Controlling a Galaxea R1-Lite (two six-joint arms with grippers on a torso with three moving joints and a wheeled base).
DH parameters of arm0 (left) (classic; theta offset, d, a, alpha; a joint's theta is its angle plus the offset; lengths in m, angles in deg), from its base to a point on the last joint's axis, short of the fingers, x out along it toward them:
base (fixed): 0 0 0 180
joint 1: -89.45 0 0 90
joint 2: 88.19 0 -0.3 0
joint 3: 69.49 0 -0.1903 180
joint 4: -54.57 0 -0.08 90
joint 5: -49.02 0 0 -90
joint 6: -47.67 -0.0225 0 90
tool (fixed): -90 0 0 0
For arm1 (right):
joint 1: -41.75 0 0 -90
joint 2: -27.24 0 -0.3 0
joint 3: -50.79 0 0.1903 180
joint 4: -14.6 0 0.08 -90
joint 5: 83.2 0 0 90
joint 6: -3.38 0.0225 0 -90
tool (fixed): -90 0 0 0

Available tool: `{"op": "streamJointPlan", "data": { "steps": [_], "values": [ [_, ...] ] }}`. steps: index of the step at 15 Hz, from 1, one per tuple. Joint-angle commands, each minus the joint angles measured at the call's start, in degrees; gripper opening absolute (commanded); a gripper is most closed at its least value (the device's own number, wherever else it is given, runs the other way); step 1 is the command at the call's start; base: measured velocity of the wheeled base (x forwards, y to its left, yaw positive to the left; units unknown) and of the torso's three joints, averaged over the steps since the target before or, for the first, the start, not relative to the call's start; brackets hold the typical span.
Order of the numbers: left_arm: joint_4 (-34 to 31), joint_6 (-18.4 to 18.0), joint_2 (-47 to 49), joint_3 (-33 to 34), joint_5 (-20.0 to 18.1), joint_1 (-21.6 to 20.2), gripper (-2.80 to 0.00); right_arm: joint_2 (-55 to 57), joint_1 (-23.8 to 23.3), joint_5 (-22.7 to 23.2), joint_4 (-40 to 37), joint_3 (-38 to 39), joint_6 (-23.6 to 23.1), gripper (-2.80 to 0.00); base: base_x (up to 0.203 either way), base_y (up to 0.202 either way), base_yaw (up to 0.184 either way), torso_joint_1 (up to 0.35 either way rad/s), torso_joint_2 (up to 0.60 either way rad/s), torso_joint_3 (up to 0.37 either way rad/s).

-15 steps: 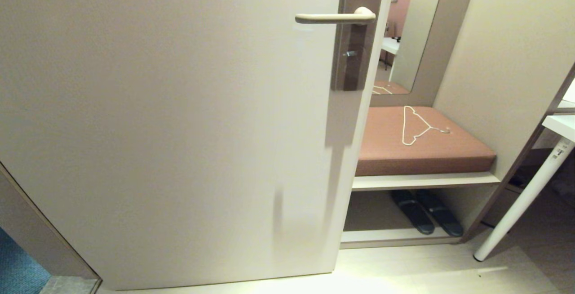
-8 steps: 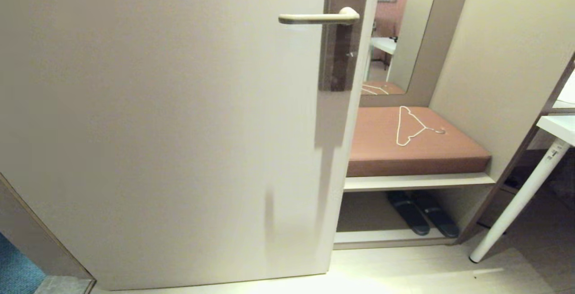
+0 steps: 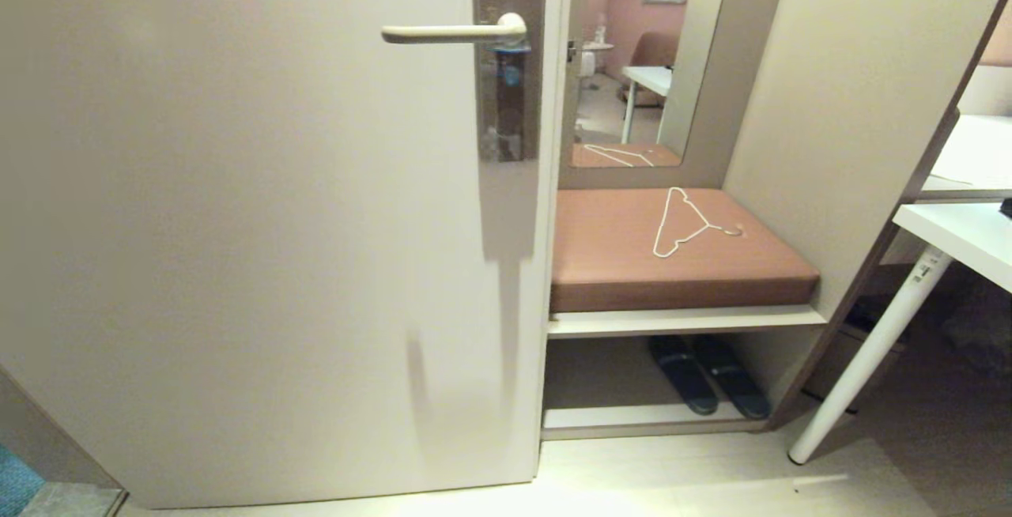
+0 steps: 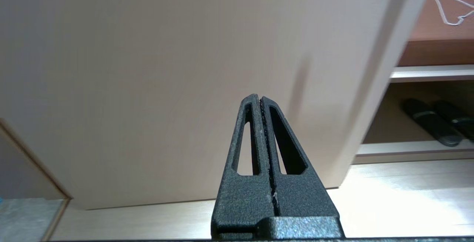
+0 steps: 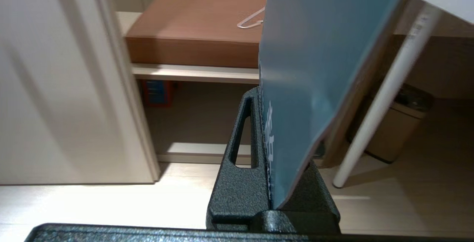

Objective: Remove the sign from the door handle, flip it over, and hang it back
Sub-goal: Hand it to the other hand

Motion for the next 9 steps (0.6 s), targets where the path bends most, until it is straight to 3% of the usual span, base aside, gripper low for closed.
{"op": "streamJointPlan", "data": {
  "steps": [1, 5, 9],
  "values": [
    [0.07, 0.02, 0.05, 0.0, 0.02, -0.01, -2.8, 0.07, 0.01, 0.04, 0.02, 0.0, -0.03, -2.8, 0.0, -0.198, 0.0, 0.002, 0.0, -0.002],
    [0.09, 0.14, 0.05, 0.0, 0.02, -0.05, -2.8, 0.07, 0.01, 0.04, 0.02, 0.0, -0.03, -2.8, 0.0, -0.162, 0.001, 0.002, 0.0, 0.001],
    [0.09, 0.2, 0.05, 0.0, 0.02, -0.01, -2.8, 0.07, 0.01, 0.04, 0.02, 0.0, -0.03, -2.8, 0.0, -0.013, 0.0, 0.001, 0.0, 0.001]
  ]
}}
